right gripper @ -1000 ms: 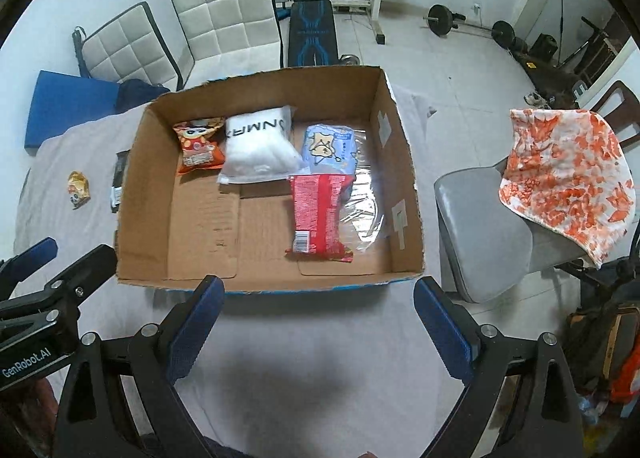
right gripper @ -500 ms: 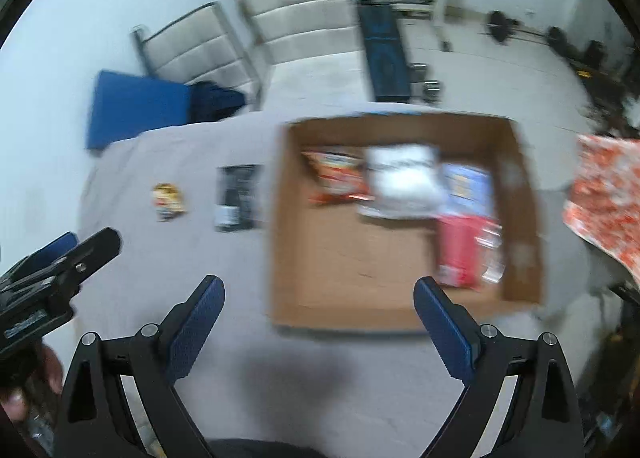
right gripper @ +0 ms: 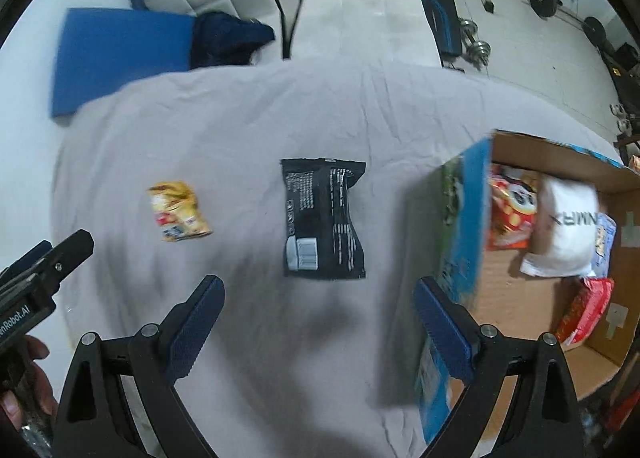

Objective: Organize snacks
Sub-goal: 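Move the left tool to the yellow packet while the right tool approaches the black packet, then close the left tool on the yellow packet while the right tool grasps the black packet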

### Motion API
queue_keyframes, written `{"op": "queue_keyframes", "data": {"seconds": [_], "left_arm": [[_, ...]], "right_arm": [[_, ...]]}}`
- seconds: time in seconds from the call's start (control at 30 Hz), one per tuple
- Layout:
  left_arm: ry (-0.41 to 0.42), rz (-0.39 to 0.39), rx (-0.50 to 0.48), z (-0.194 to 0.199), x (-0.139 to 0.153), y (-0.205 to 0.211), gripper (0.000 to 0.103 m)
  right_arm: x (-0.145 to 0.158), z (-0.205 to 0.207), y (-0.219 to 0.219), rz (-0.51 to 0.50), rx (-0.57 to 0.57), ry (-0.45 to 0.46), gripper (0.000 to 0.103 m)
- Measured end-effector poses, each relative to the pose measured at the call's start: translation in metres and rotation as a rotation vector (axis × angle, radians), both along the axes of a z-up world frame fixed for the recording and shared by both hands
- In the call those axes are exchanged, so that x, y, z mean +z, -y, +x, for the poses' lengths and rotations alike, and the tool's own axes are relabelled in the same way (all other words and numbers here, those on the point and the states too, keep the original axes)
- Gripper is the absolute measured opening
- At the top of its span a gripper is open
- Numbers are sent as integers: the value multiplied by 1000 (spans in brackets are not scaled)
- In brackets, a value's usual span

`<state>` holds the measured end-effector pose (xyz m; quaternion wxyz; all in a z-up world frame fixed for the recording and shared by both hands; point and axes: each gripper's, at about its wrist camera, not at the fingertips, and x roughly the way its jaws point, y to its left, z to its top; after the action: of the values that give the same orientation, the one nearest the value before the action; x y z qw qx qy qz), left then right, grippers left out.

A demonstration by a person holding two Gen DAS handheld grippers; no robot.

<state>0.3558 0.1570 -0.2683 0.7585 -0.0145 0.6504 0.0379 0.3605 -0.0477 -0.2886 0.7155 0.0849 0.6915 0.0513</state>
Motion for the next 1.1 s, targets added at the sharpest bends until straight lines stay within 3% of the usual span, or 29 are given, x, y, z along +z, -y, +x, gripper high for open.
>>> {"op": "queue_keyframes", "data": {"seconds": [0.23, 0.37, 0.57, 0.8, 0.93, 1.03, 1.1], "left_arm": [[-135, -44, -10, 27, -77, -1, 102], [-188, -44, -34, 33, -107, 8, 102], [-221, -48, -33, 35, -127, 11, 102], [-219, -68, -26, 40, -131, 9, 102], [-220, -69, -37, 35, -126, 5, 89], [-228, -63, -38, 37, -125, 4, 63], [-223, -57, -38, 37, -124, 5, 56]], "right_arm": [[-64, 30, -15, -71, -18, -98, 97], [-99, 43, -20, -108, -35, -154, 97], [-127, 50, -25, -142, -34, -203, 97], [-144, 55, -36, -144, -20, -242, 93], [-153, 58, -38, -135, -19, -265, 82], [-160, 58, -41, -140, -12, -280, 77], [-163, 59, -42, -145, -7, -285, 76]]}}
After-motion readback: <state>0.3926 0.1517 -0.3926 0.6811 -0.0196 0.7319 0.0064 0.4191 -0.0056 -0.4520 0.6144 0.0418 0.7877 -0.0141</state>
